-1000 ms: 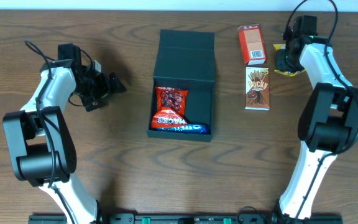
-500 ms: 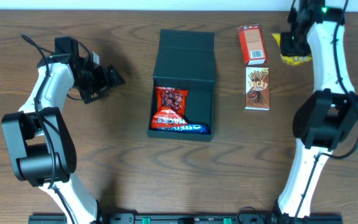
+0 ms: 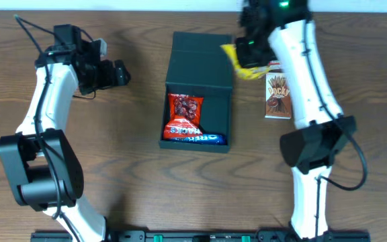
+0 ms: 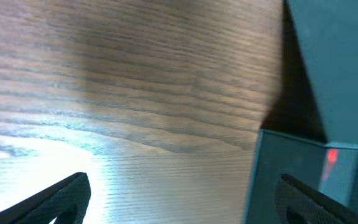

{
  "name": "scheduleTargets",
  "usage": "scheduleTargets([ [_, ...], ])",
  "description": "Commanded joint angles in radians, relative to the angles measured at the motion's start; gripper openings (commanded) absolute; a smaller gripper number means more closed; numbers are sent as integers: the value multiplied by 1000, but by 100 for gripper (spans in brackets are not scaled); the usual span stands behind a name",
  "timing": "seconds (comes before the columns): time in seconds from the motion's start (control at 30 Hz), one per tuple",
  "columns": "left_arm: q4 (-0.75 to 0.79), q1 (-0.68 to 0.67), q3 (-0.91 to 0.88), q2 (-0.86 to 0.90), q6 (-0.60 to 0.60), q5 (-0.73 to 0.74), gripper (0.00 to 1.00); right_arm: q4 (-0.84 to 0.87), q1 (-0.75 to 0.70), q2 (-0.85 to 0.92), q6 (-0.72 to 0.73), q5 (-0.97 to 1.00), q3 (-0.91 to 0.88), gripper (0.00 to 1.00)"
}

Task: Pack container
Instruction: 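Carry the yellow bag left and lower it into the box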

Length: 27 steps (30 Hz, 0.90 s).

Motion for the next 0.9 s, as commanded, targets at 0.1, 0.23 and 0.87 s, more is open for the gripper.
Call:
scheduleTargets([
  [0.1, 0, -88, 26, -19, 68, -148, 95, -25, 133, -30, 337, 8, -75, 2],
  [0.23, 2, -104, 26, -19, 68, -159, 95, -15, 222, -30, 504, 80, -196, 2],
  [0.87, -8, -102, 26, -19, 63, -149, 95, 225, 333, -30, 769, 249, -587, 2],
])
